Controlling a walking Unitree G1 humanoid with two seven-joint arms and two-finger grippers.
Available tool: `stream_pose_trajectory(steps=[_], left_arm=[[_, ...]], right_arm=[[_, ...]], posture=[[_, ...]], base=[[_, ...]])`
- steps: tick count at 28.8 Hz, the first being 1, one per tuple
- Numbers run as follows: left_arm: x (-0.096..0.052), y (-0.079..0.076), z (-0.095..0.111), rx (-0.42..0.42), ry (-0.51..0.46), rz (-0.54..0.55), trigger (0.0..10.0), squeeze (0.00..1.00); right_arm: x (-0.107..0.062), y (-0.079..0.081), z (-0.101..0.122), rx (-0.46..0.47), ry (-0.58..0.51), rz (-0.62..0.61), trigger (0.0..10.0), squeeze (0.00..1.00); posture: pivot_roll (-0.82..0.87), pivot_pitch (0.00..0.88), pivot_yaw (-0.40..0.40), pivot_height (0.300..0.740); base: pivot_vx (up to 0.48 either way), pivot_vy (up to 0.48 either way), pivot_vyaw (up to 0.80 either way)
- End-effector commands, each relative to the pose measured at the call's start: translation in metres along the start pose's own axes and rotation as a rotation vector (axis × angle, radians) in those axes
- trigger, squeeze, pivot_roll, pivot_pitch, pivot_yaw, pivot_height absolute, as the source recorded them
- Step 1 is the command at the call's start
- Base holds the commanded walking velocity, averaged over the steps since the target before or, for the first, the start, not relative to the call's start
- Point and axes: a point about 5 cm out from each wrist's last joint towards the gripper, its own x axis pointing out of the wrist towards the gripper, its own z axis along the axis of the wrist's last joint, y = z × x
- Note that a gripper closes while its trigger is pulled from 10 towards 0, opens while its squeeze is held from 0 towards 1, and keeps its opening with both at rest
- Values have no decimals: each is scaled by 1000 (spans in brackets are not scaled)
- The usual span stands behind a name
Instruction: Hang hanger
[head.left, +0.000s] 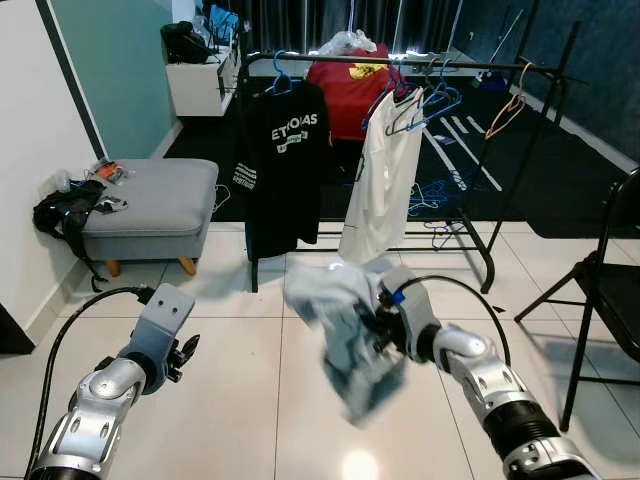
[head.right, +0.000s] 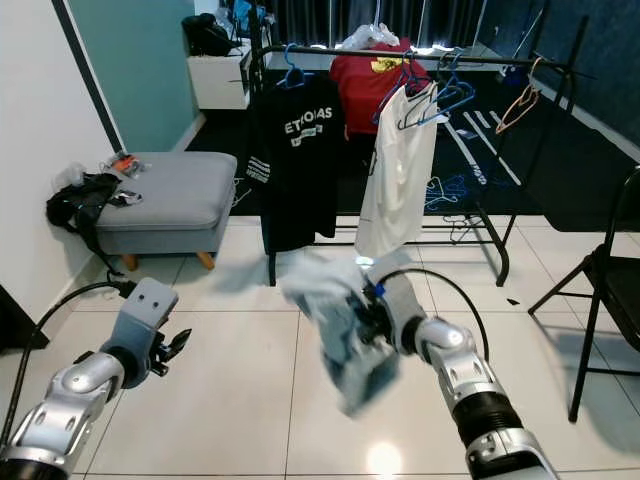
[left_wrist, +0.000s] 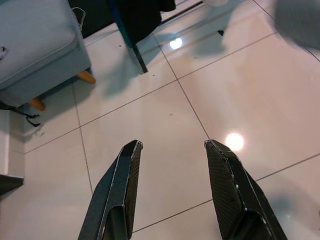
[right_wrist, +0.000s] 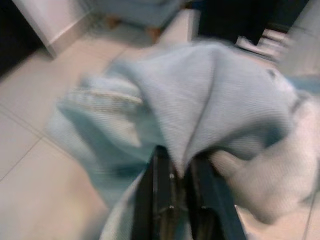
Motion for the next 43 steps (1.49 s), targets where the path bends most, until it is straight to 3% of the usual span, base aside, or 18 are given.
stream_pose_trajectory(steps=[1, 2, 5, 7, 10, 11, 12, 13, 16, 17, 19, 22, 23, 29, 30, 31, 36, 43], left_arm=[[-1, -9, -2, 7, 10, -27, 10000, 0], [0, -13, -1, 9, 16, -34, 10000, 0], [1, -17, -1, -1, 21, -40, 10000, 0], [2, -24, -3, -16, 36, -57, 10000, 0], [3, -26, -4, -20, 39, -61, 10000, 0], [3, -27, -4, -22, 39, -61, 10000, 0], [3, -27, -4, -22, 39, -61, 10000, 0], [4, -26, -2, -27, 30, -52, 10000, 0], [4, -24, 2, -52, 9, -33, 10000, 0], [6, -22, 10, -128, -33, -4, 10000, 0], [7, -20, 24, -251, -126, 17, 10000, 0], [7, -20, 24, -251, -126, 17, 10000, 0], [6, -19, 34, -333, -201, 8, 10000, 0], [-1, -23, 62, -507, -405, -85, 10000, 0], [-5, -26, 72, -580, -489, -140, 10000, 1000], [-10, -27, 80, -636, -564, -182, 10000, 1000], [-18, -28, 89, -721, -656, -253, 10000, 1000], [-27, -26, 92, -836, -706, -350, 10000, 1000]], right_arm=[[-1, -8, 5, -3, -1, -73, 0, 0], [-2, -10, -4, -115, 67, -105, 0, 0], [-1, -4, -6, -56, 52, -66, 0, 0], [-2, 2, -4, -160, 77, -18, 0, 0], [-2, 2, -1, -164, 68, -22, 0, 0], [0, 2, 6, -61, 12, -29, 0, 0], [0, 2, 6, -61, 12, -29, 0, 0], [0, -2, 19, 133, -86, -42, 0, 0], [0, -6, 21, 23, -46, -80, 0, 0], [4, -1, 41, 280, -189, -27, 0, 0], [2, 14, 72, 508, -392, 163, 0, 0], [2, 14, 72, 508, -392, 163, 0, 0], [-2, 23, 84, 609, -485, 286, 0, 0], [-10, 34, 91, 636, -539, 440, 0, 0], [-15, 39, 92, 649, -557, 500, 0, 0], [-19, 41, 94, 663, -577, 550, 0, 0], [-28, 40, 98, 701, -614, 607, 0, 0], [-35, 35, 101, 755, -644, 629, 0, 0]], posture=[[65, 0, -24, 740], [65, 0, -24, 740], [57, 0, -20, 740], [45, 0, -14, 740], [48, 0, -17, 740], [51, 0, -20, 740], [51, 0, -20, 740], [58, 0, -24, 740], [51, 0, -22, 740], [64, 0, -27, 740], [55, 0, -20, 740], [55, 0, -20, 740], [56, 0, -20, 740], [55, 0, -21, 740], [52, 0, -20, 740], [49, 0, -20, 740], [48, 0, -22, 740], [51, 0, -23, 740]], base=[[0, 0, 0], [0, 0, 0], [0, 0, 0], [0, 0, 0], [0, 0, 0], [0, 0, 0], [0, 0, 0], [0, 0, 0], [0, 0, 0], [0, 0, 0], [0, 0, 0], [0, 0, 0], [0, 0, 0], [0, 0, 0], [0, 0, 0], [0, 0, 0], [0, 0, 0], [0, 0, 0]])
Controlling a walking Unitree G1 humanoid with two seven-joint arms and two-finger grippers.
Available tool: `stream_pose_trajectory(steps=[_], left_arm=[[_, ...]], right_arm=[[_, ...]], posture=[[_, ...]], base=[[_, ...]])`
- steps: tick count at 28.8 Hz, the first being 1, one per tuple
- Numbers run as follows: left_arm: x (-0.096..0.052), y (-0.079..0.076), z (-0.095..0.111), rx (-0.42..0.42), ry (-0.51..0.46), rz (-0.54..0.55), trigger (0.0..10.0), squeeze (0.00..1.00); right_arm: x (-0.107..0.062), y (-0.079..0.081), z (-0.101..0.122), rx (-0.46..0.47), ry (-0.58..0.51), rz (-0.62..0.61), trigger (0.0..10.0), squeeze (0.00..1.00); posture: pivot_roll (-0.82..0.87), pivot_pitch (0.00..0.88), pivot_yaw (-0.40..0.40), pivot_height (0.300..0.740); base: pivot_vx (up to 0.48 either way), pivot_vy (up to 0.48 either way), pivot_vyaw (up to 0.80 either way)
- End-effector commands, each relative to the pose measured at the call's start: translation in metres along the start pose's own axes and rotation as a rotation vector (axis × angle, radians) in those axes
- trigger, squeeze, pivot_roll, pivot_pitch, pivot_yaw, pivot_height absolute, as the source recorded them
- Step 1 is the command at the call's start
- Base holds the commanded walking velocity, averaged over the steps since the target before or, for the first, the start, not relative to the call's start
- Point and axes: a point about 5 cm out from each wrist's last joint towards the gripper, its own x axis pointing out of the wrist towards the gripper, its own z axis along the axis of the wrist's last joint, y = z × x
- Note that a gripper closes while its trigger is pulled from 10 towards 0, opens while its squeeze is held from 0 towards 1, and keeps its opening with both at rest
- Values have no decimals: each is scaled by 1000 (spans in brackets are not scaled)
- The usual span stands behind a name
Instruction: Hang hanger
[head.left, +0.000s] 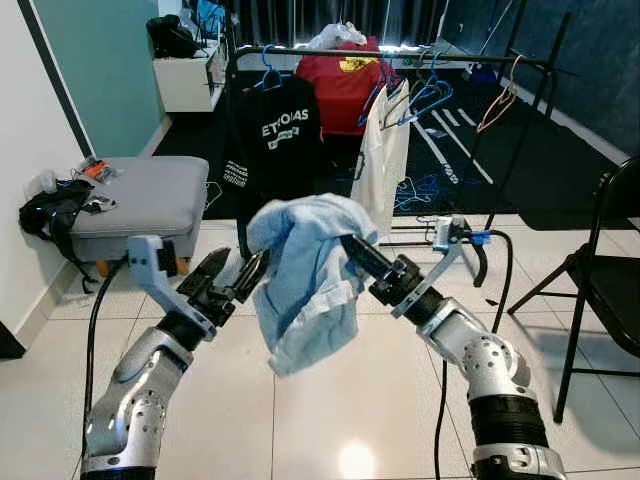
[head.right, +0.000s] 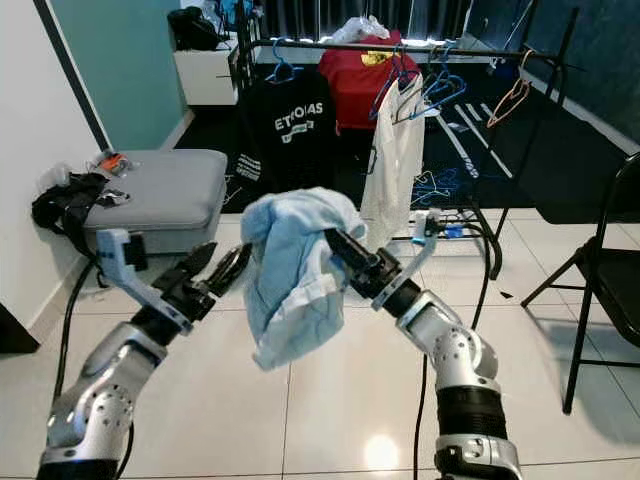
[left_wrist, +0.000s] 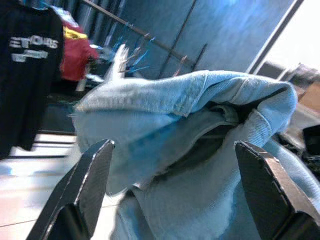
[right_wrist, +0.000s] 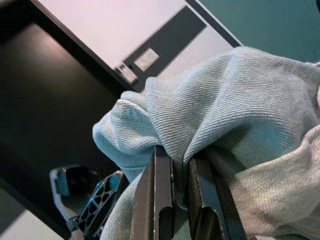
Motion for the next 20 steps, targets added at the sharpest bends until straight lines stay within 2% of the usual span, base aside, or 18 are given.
stream_pose_trajectory(steps=[1, 2, 5, 7, 14, 15, 16, 17, 19, 20], left_arm=[[-7, -2, 0, -57, 16, -43, 10000, 1000], [-7, -2, 0, -57, 16, -43, 10000, 1000], [-15, 3, -6, 43, 91, -33, 10000, 1000], [-14, 4, -5, 63, 85, -20, 10000, 1000], [-14, 5, -5, 70, 78, -13, 10000, 1000], [-8, 3, -4, 118, 71, -11, 10000, 1000], [-8, 3, -4, 118, 71, -11, 10000, 1000], [-1, 1, -2, 167, 51, 6, 10000, 933], [-1, 1, -2, 167, 51, 6, 10000, 933], [4, -1, -1, 204, 36, 8, 10000, 231]], right_arm=[[1, 6, 7, 12, -34, 35, 0, 0], [1, 6, 7, 12, -34, 35, 0, 0], [1, 11, 8, 36, -42, 75, 0, 0], [1, 12, 8, 38, -39, 81, 0, 0], [1, 13, 7, 38, -37, 83, 0, 0], [1, 13, 7, 41, -34, 83, 0, 0], [1, 13, 7, 41, -34, 83, 0, 0], [1, 15, 7, 42, -32, 88, 0, 0], [1, 15, 7, 42, -32, 88, 0, 0], [1, 15, 7, 42, -29, 90, 0, 0]], posture=[[51, 0, -23, 740], [51, 0, -23, 740], [57, 0, -28, 740], [55, 0, -29, 740], [55, 0, -29, 740], [57, 0, -30, 740], [57, 0, -30, 740], [50, 0, -25, 740], [50, 0, -25, 740], [50, 0, -26, 740]], base=[[0, 0, 0], [0, 0, 0], [0, 0, 0], [0, 0, 0], [0, 0, 0], [0, 0, 0], [0, 0, 0], [0, 0, 0], [0, 0, 0], [0, 0, 0]])
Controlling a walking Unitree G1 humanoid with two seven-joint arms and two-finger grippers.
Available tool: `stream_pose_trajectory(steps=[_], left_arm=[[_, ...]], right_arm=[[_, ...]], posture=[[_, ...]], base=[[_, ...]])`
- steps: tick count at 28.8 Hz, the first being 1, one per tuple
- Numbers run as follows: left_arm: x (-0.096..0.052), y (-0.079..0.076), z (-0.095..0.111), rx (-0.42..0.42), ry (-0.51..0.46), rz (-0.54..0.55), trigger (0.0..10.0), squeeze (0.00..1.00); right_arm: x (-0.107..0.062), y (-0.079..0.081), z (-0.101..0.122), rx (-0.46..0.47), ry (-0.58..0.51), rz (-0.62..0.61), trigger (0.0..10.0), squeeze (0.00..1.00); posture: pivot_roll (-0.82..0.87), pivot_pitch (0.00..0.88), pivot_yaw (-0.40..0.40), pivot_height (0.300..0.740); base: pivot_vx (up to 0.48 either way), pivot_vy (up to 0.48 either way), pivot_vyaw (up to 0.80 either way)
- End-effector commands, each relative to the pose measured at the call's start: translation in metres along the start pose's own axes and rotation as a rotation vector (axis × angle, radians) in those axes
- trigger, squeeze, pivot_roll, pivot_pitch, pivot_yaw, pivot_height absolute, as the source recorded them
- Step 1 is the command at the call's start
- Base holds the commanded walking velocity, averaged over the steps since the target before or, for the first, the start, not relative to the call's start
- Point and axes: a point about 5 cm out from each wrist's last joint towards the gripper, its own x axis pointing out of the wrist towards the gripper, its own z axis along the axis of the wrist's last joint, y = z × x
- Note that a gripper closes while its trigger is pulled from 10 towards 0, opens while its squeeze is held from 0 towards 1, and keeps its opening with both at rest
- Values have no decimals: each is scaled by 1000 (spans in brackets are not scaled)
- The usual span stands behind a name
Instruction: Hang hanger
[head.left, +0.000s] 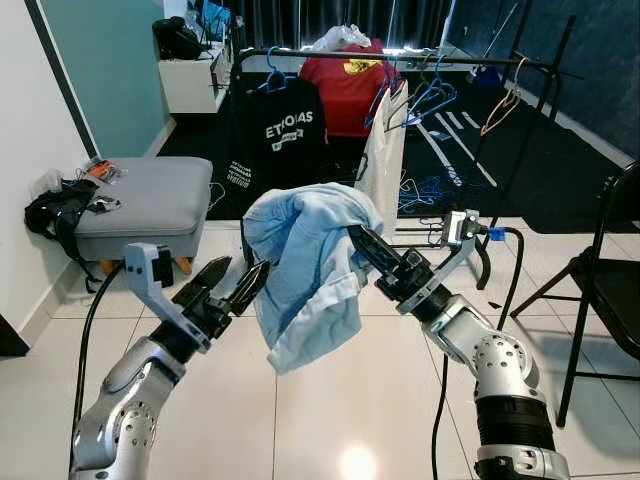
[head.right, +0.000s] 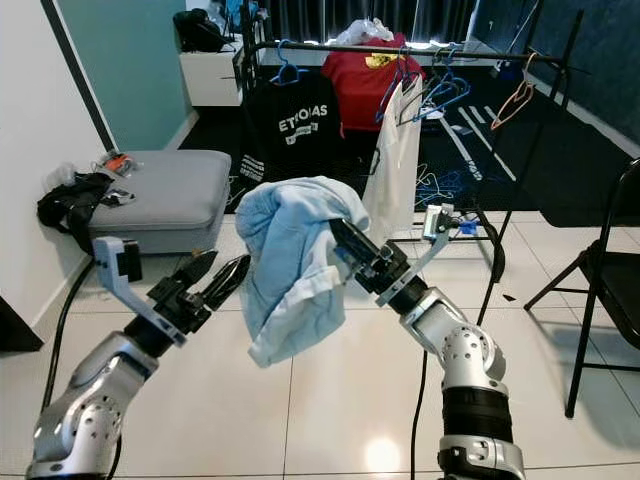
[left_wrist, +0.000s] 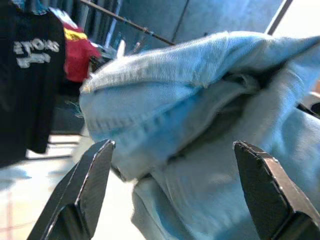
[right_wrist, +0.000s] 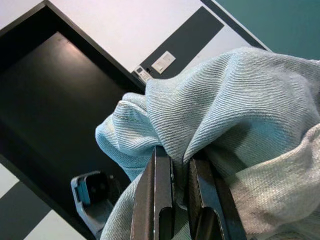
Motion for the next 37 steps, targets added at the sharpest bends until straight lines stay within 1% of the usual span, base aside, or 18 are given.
stream_pose_trajectory(steps=[1, 3, 4, 6, 7, 9, 10, 16, 18, 20, 21, 22, 23, 26, 31, 33, 36, 37], left_arm=[[5, -1, -2, 38, -1, 13, 10000, 231], [5, -1, -2, 38, -1, 13, 10000, 231], [8, -5, 0, 56, -10, -2, 10000, 0], [8, -5, 0, 56, -10, -2, 10000, 0], [10, -9, 0, 67, -3, -25, 10000, 0], [10, -9, 0, 67, -3, -25, 10000, 0], [10, -13, 0, 71, 6, -48, 10000, 0], [9, -15, 0, 71, 14, -65, 10000, 0], [5, -21, 3, -27, 5, -122, 10000, 0], [5, -21, 3, -27, 5, -122, 10000, 0], [4, -24, 5, -70, -5, -145, 10000, 0], [4, -24, 5, -70, -5, -145, 10000, 0], [4, -27, 8, -102, -16, -167, 10000, 0], [5, -31, 10, -118, -28, -191, 10000, 0], [9, -32, 7, -82, -15, -179, 10000, 0], [13, -22, 4, -31, -37, -75, 10000, 0], [14, -20, 3, -21, -44, -49, 10000, 0], [15, -16, 4, 18, -43, -19, 10000, 0]], right_arm=[[2, 7, 4, -9, -18, 38, 0, 0], [2, 7, 4, -9, -18, 38, 0, 0], [1, 7, 3, -10, -15, 37, 0, 0], [1, 7, 3, -10, -15, 37, 0, 0], [1, 6, 2, -10, -10, 30, 0, 0], [1, 6, 2, -10, -10, 30, 0, 0], [2, 6, 1, -9, -7, 23, 0, 0], [2, 5, 0, -8, -5, 16, 0, 0], [2, 2, 4, -15, -29, -21, 0, 0], [2, 2, 4, -15, -29, -21, 0, 0], [2, 1, 5, -18, -39, -32, 0, 0], [2, 1, 5, -18, -39, -32, 0, 0], [3, 0, 6, -21, -44, -39, 0, 0], [5, 0, 6, -24, -46, -43, 0, 0], [7, 2, 6, -24, -47, -33, 0, 0], [9, 4, 4, -21, -41, -17, 0, 0], [9, 5, 3, -21, -39, -13, 0, 0], [11, 6, 2, -17, -36, -8, 0, 0]], posture=[[50, 0, -26, 740], [50, 0, -26, 740], [52, 0, -26, 740], [52, 0, -26, 740], [52, 0, -26, 740], [52, 0, -26, 740], [52, 0, -26, 740], [56, 0, -28, 740], [58, 0, -27, 740], [58, 0, -27, 740], [60, 0, -27, 740], [60, 0, -27, 740], [60, 0, -27, 740], [60, 0, -28, 740], [60, 0, -26, 740], [59, 0, -26, 740], [56, 0, -25, 740], [56, 0, -23, 740]], base=[[0, 0, 0], [0, 0, 0], [0, 0, 0], [0, 0, 0], [0, 0, 0], [0, 0, 0], [0, 0, 0], [0, 0, 0], [0, 0, 0], [0, 0, 0], [0, 0, 0], [0, 0, 0], [0, 0, 0], [0, 0, 0], [0, 0, 0], [0, 0, 0], [0, 0, 0], [0, 0, 0]])
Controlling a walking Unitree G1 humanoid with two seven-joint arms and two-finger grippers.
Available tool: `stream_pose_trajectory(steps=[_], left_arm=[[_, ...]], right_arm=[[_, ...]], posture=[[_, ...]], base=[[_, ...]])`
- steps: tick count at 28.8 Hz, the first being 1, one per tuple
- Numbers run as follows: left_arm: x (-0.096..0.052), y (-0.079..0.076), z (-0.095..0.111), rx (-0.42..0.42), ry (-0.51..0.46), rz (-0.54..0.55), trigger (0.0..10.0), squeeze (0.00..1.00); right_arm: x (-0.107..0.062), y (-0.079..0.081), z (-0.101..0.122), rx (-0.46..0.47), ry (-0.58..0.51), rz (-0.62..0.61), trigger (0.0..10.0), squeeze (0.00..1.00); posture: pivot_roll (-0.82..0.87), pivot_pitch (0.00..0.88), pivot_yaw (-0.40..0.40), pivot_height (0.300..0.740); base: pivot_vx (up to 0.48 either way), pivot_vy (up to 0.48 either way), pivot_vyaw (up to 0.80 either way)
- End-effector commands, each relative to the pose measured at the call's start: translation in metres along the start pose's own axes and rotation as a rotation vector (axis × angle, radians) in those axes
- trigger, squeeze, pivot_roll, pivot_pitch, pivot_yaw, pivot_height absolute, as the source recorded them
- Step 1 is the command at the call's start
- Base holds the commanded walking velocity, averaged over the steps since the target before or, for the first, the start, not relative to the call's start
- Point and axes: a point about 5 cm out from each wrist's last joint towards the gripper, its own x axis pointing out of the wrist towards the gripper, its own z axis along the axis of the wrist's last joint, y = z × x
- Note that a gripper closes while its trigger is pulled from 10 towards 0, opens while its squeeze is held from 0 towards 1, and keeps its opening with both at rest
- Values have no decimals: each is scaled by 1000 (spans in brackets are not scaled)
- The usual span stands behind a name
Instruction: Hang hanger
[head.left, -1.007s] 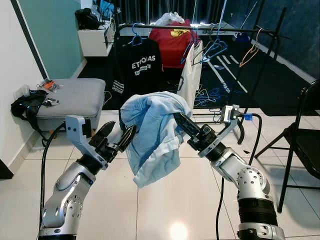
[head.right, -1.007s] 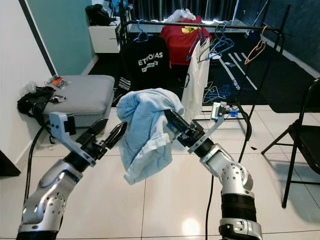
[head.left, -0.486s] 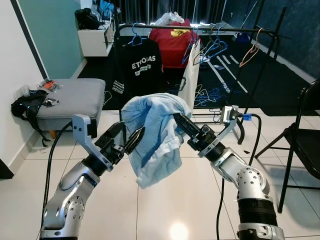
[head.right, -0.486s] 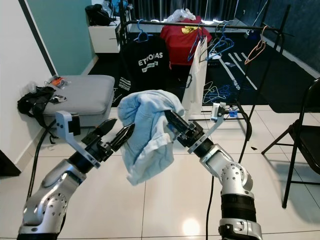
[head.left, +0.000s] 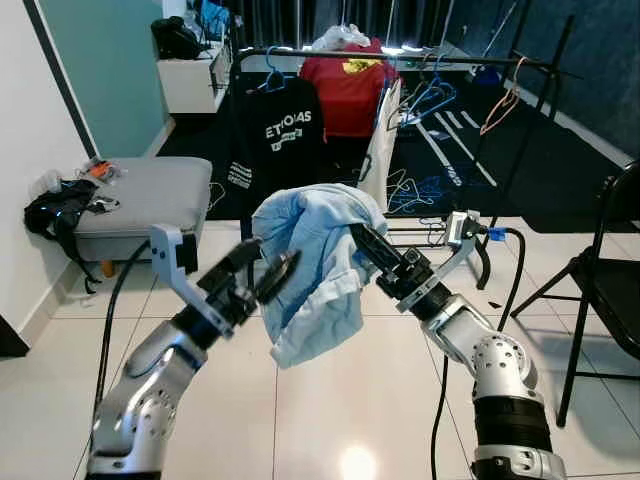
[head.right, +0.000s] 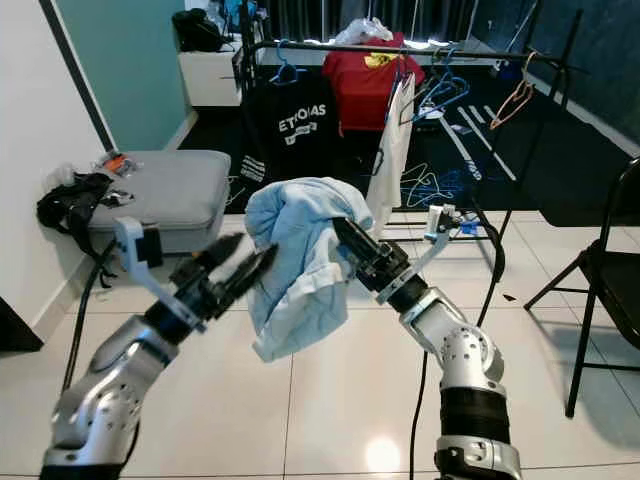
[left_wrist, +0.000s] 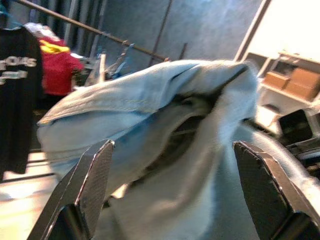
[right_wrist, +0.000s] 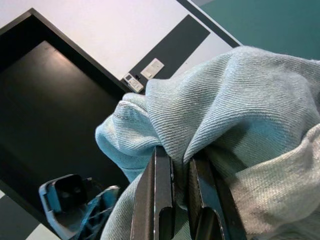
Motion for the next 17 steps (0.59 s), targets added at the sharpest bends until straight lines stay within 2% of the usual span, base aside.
stream_pose_trajectory(steps=[1, 3, 10, 13, 15, 16, 17], left_arm=[[2, 3, 0, 23, -8, 29, 10000, 0], [2, 6, 2, 56, -5, 51, 10000, 0], [1, 6, 4, 57, -3, 41, 10000, 0], [0, 0, 4, 45, 6, -1, 10000, 0], [0, -2, 2, 43, 12, -18, 9647, 0], [0, -4, 1, 42, 17, -31, 9059, 0], [0, -8, -2, 44, 32, -60, 6549, 0]], right_arm=[[8, 9, 3, -19, -8, 45, 0, 0], [9, 10, 0, -14, -5, 50, 0, 0], [9, 10, -1, -12, -1, 51, 0, 0], [10, 9, -3, -11, 3, 50, 0, 0], [10, 9, -3, -11, 4, 50, 0, 0], [10, 9, -3, -11, 4, 50, 0, 0], [11, 9, -4, -10, 3, 51, 0, 0]], posture=[[56, 0, -23, 740], [54, 0, -21, 740], [57, 0, -23, 740], [58, 0, -24, 740], [58, 0, -23, 740], [58, 0, -23, 740], [58, 0, -22, 740]], base=[[0, 0, 0], [0, 0, 0], [0, 0, 0], [0, 0, 0], [0, 0, 0], [0, 0, 0], [0, 0, 0]])
